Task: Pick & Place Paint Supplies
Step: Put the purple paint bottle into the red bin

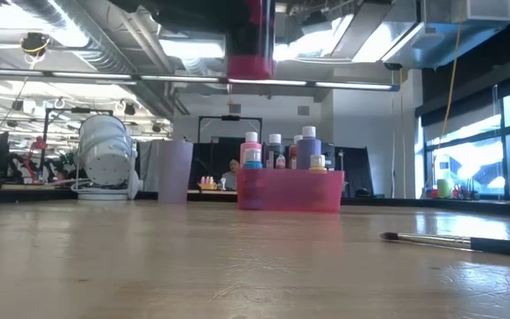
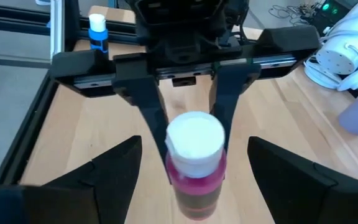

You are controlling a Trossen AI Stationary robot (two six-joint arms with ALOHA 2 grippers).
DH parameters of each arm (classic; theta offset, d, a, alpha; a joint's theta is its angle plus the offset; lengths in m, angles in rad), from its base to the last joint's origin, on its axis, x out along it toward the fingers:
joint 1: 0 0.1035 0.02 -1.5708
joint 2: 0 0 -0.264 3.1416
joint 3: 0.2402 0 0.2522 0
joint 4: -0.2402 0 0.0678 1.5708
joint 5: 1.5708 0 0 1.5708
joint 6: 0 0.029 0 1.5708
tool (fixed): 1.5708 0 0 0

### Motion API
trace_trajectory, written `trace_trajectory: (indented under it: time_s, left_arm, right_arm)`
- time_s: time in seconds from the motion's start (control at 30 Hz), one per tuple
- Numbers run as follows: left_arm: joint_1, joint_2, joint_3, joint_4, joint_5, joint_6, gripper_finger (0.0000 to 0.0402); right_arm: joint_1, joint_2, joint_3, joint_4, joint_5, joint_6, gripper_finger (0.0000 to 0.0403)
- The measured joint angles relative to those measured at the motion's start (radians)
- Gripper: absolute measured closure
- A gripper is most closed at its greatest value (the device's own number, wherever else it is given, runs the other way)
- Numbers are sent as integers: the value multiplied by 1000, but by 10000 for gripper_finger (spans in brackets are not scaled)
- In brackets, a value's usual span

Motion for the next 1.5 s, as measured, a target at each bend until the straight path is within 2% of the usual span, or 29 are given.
trace_trajectory:
  time_s: [0.5,0.67,1.1,1.5]
  left_arm:
    - [5,0,0,22,1,16,272]
    - [5,0,0,22,1,18,272]
    - [5,1,0,22,4,9,272]
    - [6,1,0,21,18,13,272]
  right_arm:
    - [-27,0,0,2,-11,0,109]
    - [-27,0,0,4,-37,1,139]
    - [-26,0,0,6,-38,-2,262]
    - [-27,0,0,8,-48,-3,276]
